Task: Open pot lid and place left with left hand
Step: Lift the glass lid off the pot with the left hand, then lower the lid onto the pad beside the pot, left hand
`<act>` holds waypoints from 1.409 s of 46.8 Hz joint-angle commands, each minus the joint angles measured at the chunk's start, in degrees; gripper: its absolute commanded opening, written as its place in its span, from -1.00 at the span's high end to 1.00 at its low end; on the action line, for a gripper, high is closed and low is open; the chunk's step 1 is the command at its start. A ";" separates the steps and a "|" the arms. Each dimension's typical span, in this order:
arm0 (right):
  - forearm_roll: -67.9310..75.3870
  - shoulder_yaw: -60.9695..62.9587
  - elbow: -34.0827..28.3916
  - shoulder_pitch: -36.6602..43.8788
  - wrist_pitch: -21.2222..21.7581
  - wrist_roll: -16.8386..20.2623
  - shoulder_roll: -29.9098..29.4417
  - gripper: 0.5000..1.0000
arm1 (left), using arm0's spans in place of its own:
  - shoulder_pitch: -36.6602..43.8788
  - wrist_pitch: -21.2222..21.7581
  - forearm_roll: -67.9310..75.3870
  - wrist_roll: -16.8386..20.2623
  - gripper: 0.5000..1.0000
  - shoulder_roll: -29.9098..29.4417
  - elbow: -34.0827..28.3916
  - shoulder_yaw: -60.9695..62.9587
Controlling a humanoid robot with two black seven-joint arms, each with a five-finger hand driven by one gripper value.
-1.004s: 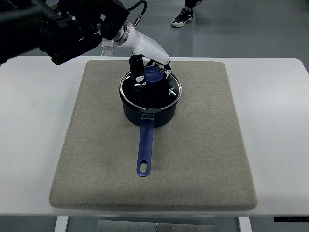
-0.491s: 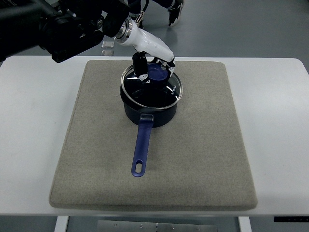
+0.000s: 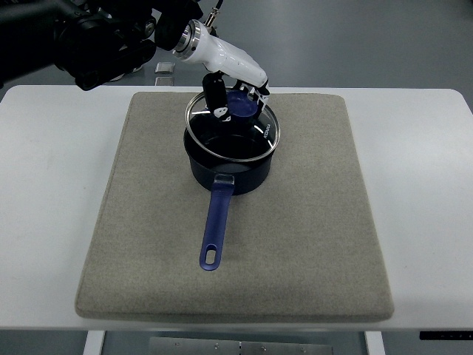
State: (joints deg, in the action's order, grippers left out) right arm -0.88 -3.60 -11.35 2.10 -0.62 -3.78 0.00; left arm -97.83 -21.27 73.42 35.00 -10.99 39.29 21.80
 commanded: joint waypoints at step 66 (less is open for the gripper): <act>0.00 0.00 -0.07 0.01 0.00 0.00 0.00 -0.67 | 7.21 0.52 -2.14 0.00 1.00 -23.46 4.30 0.87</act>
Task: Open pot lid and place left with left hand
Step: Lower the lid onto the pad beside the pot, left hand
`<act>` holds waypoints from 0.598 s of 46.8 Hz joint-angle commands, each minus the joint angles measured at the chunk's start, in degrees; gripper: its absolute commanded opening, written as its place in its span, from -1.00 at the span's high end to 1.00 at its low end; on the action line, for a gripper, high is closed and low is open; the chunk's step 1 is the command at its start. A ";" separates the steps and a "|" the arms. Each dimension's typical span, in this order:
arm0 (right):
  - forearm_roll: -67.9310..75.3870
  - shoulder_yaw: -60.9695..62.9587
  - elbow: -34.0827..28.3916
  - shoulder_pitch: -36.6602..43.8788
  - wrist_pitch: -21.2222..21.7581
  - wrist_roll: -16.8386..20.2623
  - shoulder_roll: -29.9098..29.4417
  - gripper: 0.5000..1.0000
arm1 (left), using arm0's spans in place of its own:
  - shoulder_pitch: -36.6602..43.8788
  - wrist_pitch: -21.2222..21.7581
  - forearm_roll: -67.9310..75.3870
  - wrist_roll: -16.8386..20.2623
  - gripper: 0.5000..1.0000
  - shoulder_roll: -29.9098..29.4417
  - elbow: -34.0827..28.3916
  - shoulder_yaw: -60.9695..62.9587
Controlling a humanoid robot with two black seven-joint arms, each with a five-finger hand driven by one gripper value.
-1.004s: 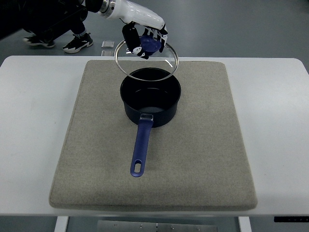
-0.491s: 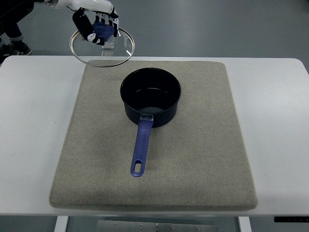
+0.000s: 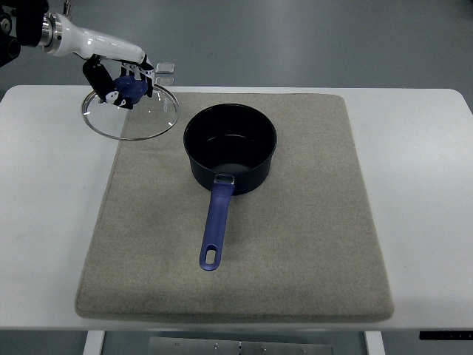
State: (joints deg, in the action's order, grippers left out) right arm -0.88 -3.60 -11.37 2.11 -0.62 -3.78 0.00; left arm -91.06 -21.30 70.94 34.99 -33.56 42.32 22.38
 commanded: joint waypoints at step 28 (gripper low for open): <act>0.00 0.00 0.03 0.00 0.00 0.00 0.00 -0.67 | 7.74 6.44 3.94 0.01 1.00 -5.55 9.10 0.21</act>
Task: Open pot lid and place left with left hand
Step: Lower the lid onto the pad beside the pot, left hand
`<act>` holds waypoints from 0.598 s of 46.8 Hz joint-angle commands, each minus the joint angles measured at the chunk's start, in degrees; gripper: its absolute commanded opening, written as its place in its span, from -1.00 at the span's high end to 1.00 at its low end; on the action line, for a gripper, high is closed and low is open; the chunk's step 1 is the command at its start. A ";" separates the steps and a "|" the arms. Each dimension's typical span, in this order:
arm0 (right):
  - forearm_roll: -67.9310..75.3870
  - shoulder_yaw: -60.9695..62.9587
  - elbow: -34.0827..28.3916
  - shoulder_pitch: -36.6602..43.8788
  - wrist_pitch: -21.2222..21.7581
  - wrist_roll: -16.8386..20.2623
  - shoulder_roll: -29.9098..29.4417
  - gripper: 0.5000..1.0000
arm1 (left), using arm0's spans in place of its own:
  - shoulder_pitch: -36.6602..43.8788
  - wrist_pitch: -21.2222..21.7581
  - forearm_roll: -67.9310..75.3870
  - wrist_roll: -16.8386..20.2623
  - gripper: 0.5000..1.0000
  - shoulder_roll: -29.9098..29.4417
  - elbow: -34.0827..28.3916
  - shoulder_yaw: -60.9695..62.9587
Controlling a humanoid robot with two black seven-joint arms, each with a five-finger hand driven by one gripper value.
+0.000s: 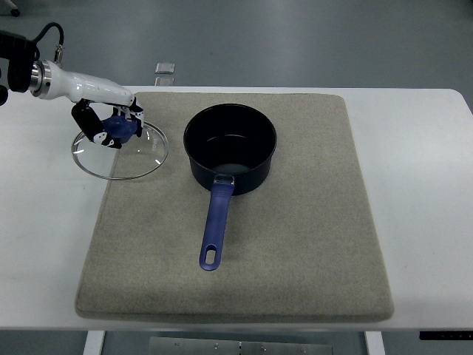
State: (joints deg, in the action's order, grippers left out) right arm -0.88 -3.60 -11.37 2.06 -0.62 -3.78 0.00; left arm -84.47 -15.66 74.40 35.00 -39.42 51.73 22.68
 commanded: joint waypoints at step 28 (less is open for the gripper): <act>0.00 0.00 0.03 0.05 0.00 0.00 0.00 -0.67 | 8.18 14.87 -3.21 0.00 1.00 0.57 -0.49 -0.89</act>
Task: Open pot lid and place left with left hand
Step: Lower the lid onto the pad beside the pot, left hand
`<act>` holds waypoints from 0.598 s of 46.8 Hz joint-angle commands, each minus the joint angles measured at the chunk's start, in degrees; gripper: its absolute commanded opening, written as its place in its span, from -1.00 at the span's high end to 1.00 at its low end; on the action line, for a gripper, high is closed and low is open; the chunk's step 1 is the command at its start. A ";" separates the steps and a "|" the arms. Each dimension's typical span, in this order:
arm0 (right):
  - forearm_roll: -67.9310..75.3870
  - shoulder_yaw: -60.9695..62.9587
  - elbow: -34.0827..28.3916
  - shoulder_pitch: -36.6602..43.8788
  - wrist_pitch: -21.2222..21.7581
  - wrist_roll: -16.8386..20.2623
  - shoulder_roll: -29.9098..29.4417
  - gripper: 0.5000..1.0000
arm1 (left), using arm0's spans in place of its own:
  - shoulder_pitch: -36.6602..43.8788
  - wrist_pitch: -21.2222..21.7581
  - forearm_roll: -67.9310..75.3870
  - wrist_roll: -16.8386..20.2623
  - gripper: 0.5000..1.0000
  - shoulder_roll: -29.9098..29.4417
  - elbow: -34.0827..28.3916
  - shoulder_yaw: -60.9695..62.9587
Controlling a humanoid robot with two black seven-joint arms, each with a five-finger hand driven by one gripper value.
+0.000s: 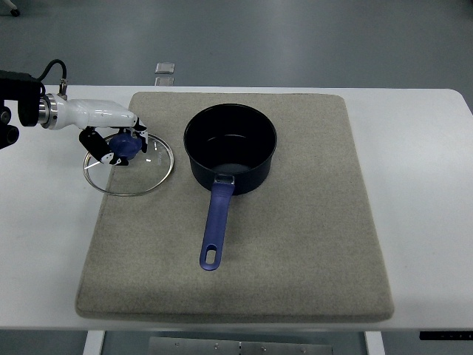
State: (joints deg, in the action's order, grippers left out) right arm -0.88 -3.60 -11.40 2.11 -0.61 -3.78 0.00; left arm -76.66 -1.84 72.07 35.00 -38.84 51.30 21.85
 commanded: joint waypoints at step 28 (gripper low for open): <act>0.00 0.00 -0.03 0.00 0.00 0.00 0.00 -0.67 | 1.51 3.77 -5.71 0.00 1.00 0.26 -0.15 -0.05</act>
State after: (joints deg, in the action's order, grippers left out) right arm -0.88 -3.60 -11.37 2.07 -0.61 -3.78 0.00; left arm -75.35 1.69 66.26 35.00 -38.65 51.21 21.71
